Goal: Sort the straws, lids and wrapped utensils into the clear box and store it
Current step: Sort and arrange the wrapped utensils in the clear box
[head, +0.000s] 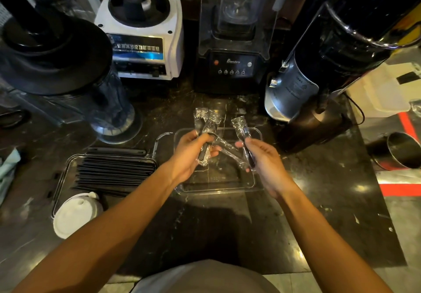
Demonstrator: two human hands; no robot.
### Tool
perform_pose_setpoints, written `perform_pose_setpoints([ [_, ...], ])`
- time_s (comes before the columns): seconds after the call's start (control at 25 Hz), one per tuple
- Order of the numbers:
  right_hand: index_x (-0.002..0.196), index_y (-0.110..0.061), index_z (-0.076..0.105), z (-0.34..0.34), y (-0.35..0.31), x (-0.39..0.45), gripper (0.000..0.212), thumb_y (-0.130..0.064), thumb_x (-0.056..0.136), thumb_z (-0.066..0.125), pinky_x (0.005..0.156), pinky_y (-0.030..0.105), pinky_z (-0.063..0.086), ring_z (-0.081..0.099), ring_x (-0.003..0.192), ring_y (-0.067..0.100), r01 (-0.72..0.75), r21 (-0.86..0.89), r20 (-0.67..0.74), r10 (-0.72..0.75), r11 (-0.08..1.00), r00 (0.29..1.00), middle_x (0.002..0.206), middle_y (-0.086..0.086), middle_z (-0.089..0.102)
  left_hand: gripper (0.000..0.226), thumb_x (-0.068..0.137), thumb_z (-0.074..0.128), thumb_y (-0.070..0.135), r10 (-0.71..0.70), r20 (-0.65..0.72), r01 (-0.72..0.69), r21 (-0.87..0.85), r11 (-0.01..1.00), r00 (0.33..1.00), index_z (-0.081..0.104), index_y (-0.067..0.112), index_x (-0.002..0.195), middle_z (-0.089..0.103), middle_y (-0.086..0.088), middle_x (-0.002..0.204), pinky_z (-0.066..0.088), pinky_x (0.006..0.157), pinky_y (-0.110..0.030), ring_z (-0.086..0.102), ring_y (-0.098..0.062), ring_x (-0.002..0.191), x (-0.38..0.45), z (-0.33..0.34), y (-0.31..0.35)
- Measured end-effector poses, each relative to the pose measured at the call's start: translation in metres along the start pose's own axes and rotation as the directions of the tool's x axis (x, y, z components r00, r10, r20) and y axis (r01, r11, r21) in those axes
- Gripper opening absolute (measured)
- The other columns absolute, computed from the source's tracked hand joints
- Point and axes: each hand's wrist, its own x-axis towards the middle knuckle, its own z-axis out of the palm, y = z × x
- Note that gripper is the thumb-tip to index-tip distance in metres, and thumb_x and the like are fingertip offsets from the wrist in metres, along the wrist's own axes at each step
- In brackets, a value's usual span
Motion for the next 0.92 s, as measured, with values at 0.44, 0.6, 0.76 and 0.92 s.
perform_pose_setpoints([
  [0.44,0.083,-0.015,0.071,0.019,0.013,0.001,0.021,-0.027,0.1,0.066,0.085,0.026,0.044,0.063,0.077,-0.002,0.004,-0.034,0.006,-0.004,0.999,1.0,0.078,-0.007,0.07,0.043,0.101,0.062,0.036,0.055,0.003,-0.055,0.124,0.991,0.998,0.06,0.011,0.136,0.072,0.0,0.131,0.047,0.109,-0.03,0.064,-0.011,0.125,0.005,0.023,-0.022],
  [0.6,0.101,-0.007,0.073,0.023,0.017,0.004,0.019,-0.024,0.102,0.064,0.089,0.033,0.058,0.075,0.098,0.018,-0.054,0.233,-0.037,0.064,0.971,0.997,0.105,0.01,0.079,0.039,0.106,0.053,0.033,0.023,0.006,-0.024,0.129,0.991,1.0,0.06,0.009,0.136,0.072,-0.006,0.13,0.052,0.103,-0.033,0.066,-0.019,0.124,0.005,0.024,-0.036],
  [0.76,0.098,-0.008,0.068,0.029,0.029,0.011,0.015,-0.023,0.097,0.072,0.091,0.049,0.058,0.072,0.095,0.028,-0.054,0.274,-0.179,0.106,0.96,0.978,0.098,0.017,0.076,0.026,0.107,0.051,0.019,-0.025,0.004,0.024,0.138,0.99,1.0,0.063,0.007,0.127,0.075,-0.01,0.122,0.058,0.077,-0.02,0.074,-0.013,0.106,0.002,0.026,-0.043],
  [0.92,0.096,-0.007,0.069,0.039,0.04,0.011,0.017,-0.024,0.098,0.07,0.079,0.037,0.057,0.07,0.091,0.021,-0.129,0.209,-0.288,0.187,0.969,0.939,0.096,0.014,0.075,0.023,0.105,0.055,0.023,-0.137,0.019,0.133,0.16,0.978,0.99,0.067,0.01,0.12,0.077,-0.008,0.117,0.053,0.094,-0.031,0.071,-0.018,0.11,0.005,0.025,-0.044],
])
